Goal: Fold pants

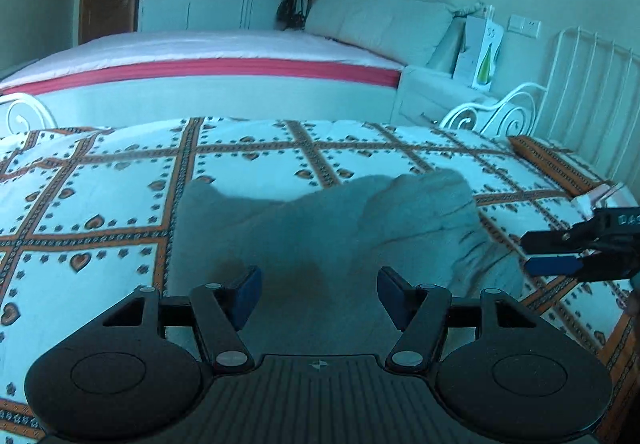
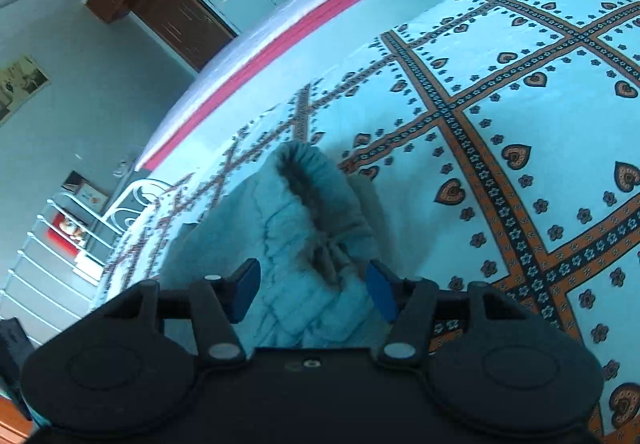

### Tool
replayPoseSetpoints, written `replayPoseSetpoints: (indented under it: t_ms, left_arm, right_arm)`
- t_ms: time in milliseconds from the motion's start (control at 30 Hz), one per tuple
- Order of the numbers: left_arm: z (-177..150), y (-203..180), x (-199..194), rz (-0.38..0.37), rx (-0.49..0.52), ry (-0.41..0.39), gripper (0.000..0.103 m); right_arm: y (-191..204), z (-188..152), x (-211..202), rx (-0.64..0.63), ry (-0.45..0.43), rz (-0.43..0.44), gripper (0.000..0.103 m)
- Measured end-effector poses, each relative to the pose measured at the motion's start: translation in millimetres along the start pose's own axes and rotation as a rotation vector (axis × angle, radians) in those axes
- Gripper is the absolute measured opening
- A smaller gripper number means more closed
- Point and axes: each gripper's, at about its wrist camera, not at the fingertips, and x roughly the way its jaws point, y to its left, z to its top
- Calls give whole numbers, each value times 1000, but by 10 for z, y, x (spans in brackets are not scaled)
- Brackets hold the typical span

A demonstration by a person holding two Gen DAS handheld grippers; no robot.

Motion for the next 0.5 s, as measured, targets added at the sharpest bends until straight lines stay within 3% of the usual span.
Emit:
replayPoseSetpoints:
  t_ms: [200, 367, 500]
  left_arm:
    - [-69, 285, -182, 87, -33, 50, 64]
    - [-407, 778, -453, 170, -180, 117, 64]
    - [-659, 971, -580, 171, -238, 150, 64]
  right_arm:
    - [17, -60, 107, -4, 66, 23, 46]
    - [1, -63, 194, 15, 78, 45, 46]
    - [-4, -49, 321, 12, 100, 21, 46]
